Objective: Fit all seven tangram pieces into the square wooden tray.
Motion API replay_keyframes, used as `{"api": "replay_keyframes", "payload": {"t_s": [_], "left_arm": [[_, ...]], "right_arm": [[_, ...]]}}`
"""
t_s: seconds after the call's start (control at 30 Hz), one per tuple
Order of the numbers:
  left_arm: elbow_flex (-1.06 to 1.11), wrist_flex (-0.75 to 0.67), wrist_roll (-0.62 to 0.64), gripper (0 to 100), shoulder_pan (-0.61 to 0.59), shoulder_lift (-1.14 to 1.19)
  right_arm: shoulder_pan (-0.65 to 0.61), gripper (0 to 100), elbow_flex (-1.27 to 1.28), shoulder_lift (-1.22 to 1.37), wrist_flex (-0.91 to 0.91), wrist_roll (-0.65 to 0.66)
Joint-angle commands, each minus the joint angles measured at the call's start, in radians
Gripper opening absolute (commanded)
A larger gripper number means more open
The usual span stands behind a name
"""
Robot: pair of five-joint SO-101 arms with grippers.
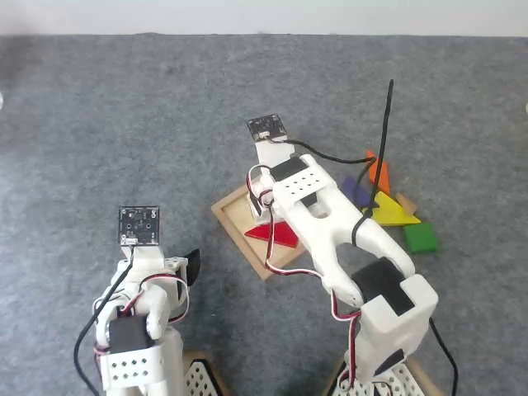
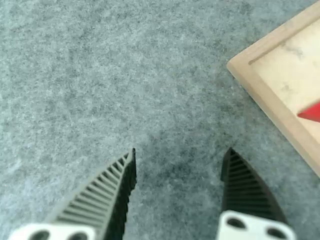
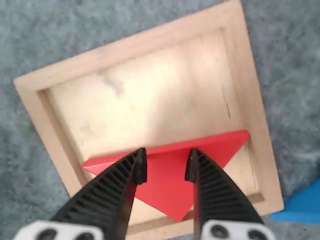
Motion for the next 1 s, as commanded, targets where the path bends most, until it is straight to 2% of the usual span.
{"api": "replay_keyframes", "payload": {"t_s": [0.0,0.2,0.33,0.43,0.5,0.57,0.67,0.8,0.97], "left_arm": [[-0.022,0.005,0.008,27,-0.002,-0.021],[-0.022,0.005,0.008,27,-0.002,-0.021],[-0.022,0.005,0.008,27,-0.002,-0.021],[-0.022,0.005,0.008,27,-0.002,-0.021],[-0.022,0.005,0.008,27,-0.002,-0.021],[-0.022,0.005,0.008,27,-0.002,-0.021],[-0.022,0.005,0.008,27,-0.002,-0.021],[-0.022,0.005,0.008,27,-0.002,-0.021],[-0.022,0.005,0.008,27,-0.002,-0.021]], "right_arm": [[0.024,14.7,-0.018,-0.021,0.041,0.011],[0.021,14.7,-0.014,-0.171,0.058,0.008],[0.015,14.6,0.054,-0.308,0.131,0.023],[0.013,14.5,0.166,-0.380,0.179,0.190],[0.002,14.6,0.262,-0.407,0.148,0.344],[-0.013,14.7,0.338,-0.426,0.088,0.434],[-0.045,17.0,0.390,-0.430,0.021,0.445],[-0.071,28.5,0.384,-0.415,-0.007,0.439],[-0.071,29.6,0.370,-0.372,-0.031,0.437]]}}
